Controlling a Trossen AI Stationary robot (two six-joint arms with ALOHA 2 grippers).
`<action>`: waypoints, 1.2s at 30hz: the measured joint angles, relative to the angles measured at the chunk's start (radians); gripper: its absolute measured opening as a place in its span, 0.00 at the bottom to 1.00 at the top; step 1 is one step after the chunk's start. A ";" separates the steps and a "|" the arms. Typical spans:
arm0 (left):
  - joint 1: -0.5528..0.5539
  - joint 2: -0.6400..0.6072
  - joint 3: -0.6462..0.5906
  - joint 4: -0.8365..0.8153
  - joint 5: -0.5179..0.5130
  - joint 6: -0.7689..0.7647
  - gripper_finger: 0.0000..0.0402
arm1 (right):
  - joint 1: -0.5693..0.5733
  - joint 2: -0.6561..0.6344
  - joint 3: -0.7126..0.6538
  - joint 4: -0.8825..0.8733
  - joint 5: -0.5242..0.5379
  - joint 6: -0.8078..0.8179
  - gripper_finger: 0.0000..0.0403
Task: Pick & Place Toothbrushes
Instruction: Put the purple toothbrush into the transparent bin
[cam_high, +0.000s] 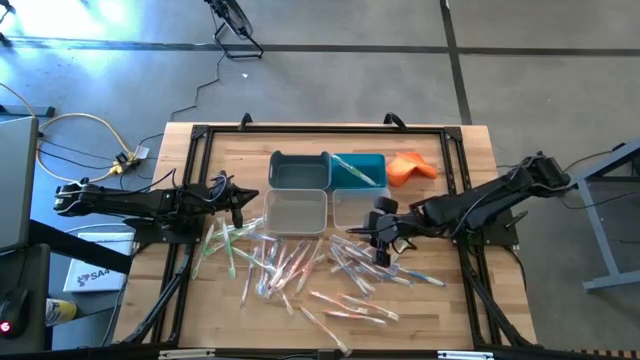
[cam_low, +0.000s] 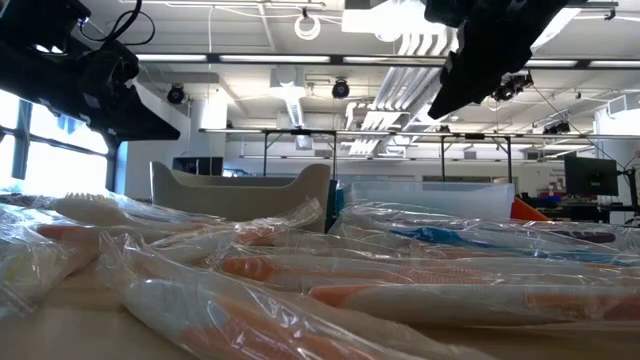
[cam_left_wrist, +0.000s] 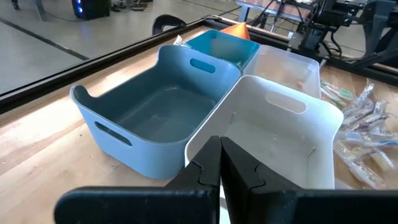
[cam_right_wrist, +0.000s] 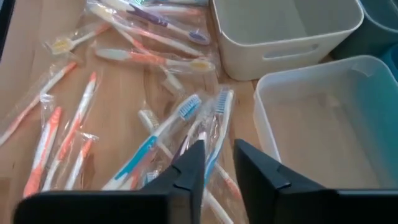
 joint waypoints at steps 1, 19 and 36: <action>0.000 0.000 0.000 0.000 0.000 0.000 0.00 | 0.000 0.000 0.000 -0.009 -0.005 0.000 0.23; 0.000 0.000 0.000 0.000 0.000 0.000 0.00 | 0.000 0.000 0.000 -0.179 -0.185 0.134 0.27; 0.000 0.000 0.000 0.010 -0.003 0.125 0.00 | 0.000 0.000 0.000 -0.214 -0.182 0.318 0.26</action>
